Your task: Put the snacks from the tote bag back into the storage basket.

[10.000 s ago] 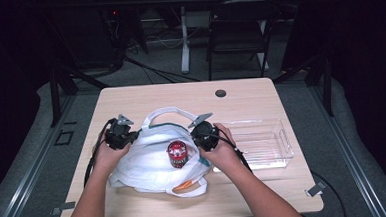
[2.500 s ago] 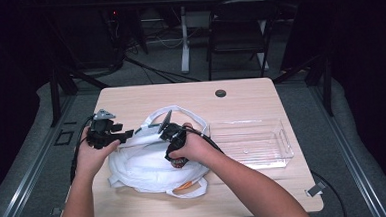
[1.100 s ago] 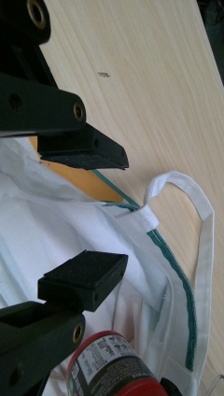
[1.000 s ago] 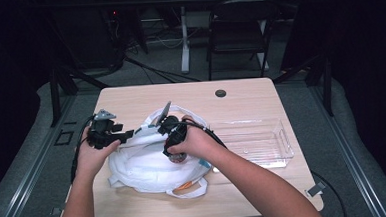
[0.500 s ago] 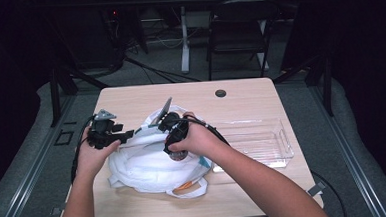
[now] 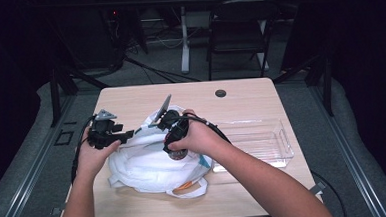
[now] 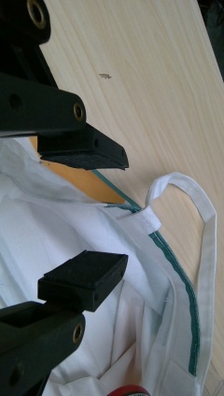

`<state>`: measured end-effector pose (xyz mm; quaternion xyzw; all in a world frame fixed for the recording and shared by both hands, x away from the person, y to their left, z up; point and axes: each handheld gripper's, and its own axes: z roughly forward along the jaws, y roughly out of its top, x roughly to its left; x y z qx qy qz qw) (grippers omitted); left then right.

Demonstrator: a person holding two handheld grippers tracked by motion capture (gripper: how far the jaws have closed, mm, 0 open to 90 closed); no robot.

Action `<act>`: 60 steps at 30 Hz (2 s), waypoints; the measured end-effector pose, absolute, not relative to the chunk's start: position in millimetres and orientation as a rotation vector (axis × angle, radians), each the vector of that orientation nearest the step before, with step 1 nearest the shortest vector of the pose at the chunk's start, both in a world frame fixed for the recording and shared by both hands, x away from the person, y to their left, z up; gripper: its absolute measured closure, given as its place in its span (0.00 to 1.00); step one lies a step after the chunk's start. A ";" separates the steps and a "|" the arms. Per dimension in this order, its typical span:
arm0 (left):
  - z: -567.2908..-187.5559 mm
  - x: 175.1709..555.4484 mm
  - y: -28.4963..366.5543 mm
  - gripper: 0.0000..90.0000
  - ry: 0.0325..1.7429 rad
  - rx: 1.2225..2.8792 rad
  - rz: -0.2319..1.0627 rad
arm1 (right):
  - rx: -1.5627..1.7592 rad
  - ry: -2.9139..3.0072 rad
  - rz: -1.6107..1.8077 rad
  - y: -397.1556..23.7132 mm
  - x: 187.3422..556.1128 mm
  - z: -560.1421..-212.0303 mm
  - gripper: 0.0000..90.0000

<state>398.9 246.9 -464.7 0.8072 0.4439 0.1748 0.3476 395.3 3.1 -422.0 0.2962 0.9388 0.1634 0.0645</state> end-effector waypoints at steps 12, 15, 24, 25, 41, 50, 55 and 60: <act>-464.9 398.8 247.4 0.53 1.152 2.085 0.461 | 0.897 2.828 0.492 -0.1 393.3 -409.2 0.28; -465.0 399.1 247.7 0.53 1.150 2.093 0.459 | 0.895 2.826 0.492 -2.9 393.8 -407.2 0.28; -465.5 399.2 247.3 0.53 1.151 2.095 0.463 | 0.910 2.823 0.485 -13.3 395.4 -403.5 0.28; -465.5 399.2 247.3 0.53 1.151 2.095 0.463 | 0.914 2.822 0.490 -14.5 395.4 -403.6 0.27; -466.6 399.6 246.7 0.53 1.153 2.096 0.472 | 0.969 2.791 0.489 -43.1 398.6 -396.3 0.28; -466.5 399.5 246.3 0.53 1.156 2.098 0.467 | 1.007 2.762 0.463 -66.1 401.1 -392.7 0.28; -466.7 399.6 245.9 0.53 1.155 2.100 0.465 | 1.017 2.750 0.457 -76.0 402.4 -391.4 0.28; -466.6 399.6 246.4 0.53 1.155 2.104 0.469 | 1.045 2.743 0.451 -91.0 404.4 -390.6 0.28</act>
